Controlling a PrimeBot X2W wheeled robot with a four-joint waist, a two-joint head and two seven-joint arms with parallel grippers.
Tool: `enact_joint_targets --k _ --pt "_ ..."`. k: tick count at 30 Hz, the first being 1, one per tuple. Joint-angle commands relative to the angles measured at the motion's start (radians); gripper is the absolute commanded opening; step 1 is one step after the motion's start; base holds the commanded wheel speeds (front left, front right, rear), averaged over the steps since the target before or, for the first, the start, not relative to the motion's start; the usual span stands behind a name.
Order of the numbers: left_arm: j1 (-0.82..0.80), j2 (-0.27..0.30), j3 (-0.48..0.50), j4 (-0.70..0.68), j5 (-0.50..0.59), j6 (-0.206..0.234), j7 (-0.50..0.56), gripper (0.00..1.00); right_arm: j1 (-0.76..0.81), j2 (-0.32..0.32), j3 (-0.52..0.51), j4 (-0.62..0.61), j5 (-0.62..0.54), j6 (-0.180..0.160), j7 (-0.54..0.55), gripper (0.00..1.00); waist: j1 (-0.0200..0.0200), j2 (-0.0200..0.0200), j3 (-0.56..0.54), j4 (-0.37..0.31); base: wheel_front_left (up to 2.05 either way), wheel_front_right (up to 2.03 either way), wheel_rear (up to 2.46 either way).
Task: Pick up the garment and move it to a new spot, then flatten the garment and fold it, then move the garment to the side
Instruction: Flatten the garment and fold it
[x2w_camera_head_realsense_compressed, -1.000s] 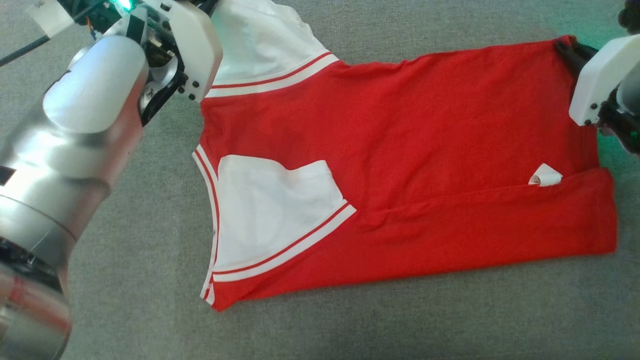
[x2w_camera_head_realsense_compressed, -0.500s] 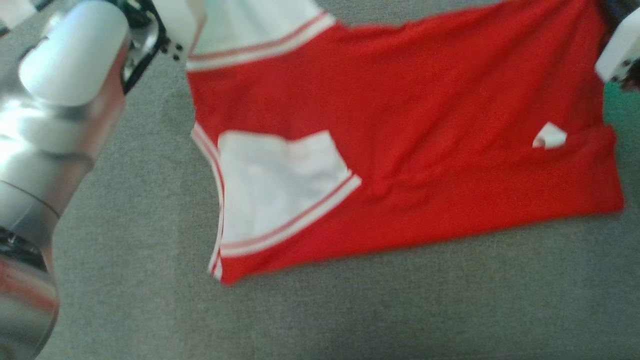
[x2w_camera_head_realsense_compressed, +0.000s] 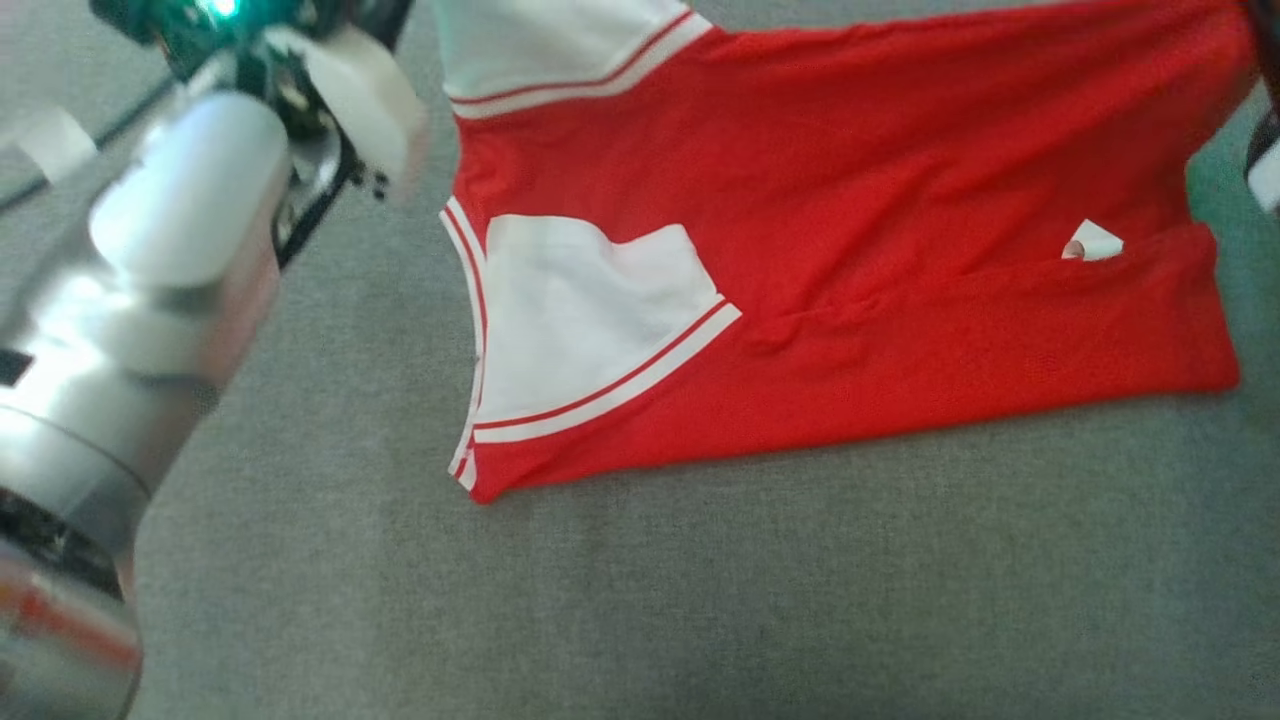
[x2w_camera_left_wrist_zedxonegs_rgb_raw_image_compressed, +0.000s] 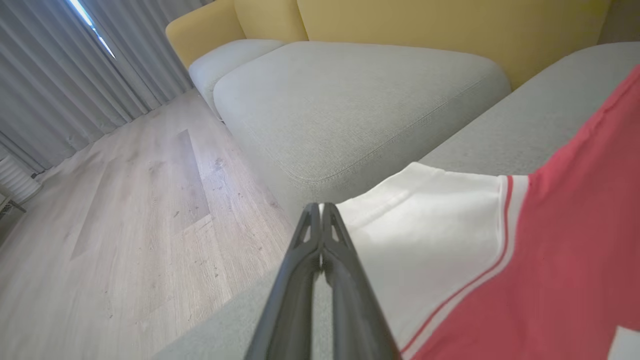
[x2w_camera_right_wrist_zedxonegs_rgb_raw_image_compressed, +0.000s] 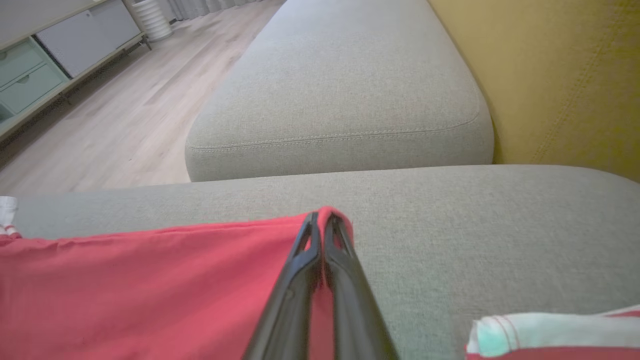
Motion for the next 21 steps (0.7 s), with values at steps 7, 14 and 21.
enact_joint_targets --k 7,14,21 --pt "0.084 0.099 0.015 -0.168 -0.009 0.063 -0.025 0.00 0.118 -0.081 0.010 -0.081 0.049 0.007 -0.082 0.00 0.0001 0.0000 -0.050 0.026 0.00 0.00 0.00" --pt "0.251 0.192 0.003 -0.409 -0.027 0.164 0.002 0.00 0.235 -0.128 0.016 -0.138 0.080 0.007 -0.138 0.00 0.0001 0.0000 -0.088 0.050 0.00 0.00 0.00" --pt "0.391 0.278 0.001 -0.613 -0.043 0.270 0.018 0.00 0.327 -0.164 0.004 -0.174 0.099 0.007 -0.173 0.00 0.0001 0.0000 -0.113 0.059 0.00 0.00 0.00"
